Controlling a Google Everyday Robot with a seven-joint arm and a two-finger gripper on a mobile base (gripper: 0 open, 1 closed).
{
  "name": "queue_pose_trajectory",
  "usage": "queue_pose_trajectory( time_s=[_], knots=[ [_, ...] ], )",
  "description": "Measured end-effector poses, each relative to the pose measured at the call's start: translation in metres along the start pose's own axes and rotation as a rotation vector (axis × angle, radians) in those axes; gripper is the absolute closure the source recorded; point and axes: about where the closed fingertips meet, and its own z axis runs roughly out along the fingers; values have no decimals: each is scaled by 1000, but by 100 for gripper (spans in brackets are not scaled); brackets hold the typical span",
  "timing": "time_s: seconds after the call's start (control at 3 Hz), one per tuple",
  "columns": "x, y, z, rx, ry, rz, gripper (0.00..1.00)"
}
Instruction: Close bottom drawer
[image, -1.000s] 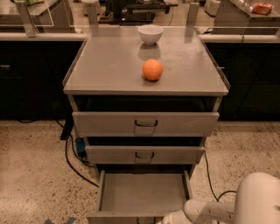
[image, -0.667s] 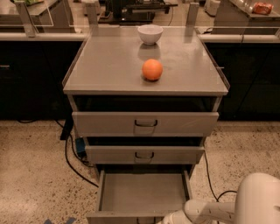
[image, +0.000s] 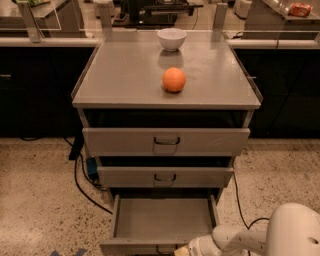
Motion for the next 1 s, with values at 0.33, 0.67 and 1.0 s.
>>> queue_pose_trajectory(
  time_s=[0.33,0.67,1.0],
  knots=[
    [0,0,0,0,0,0,100],
    [-8,-1,2,5,-11,-11,100],
    [-24,-7,2,12,-34,-21,100]
  ],
)
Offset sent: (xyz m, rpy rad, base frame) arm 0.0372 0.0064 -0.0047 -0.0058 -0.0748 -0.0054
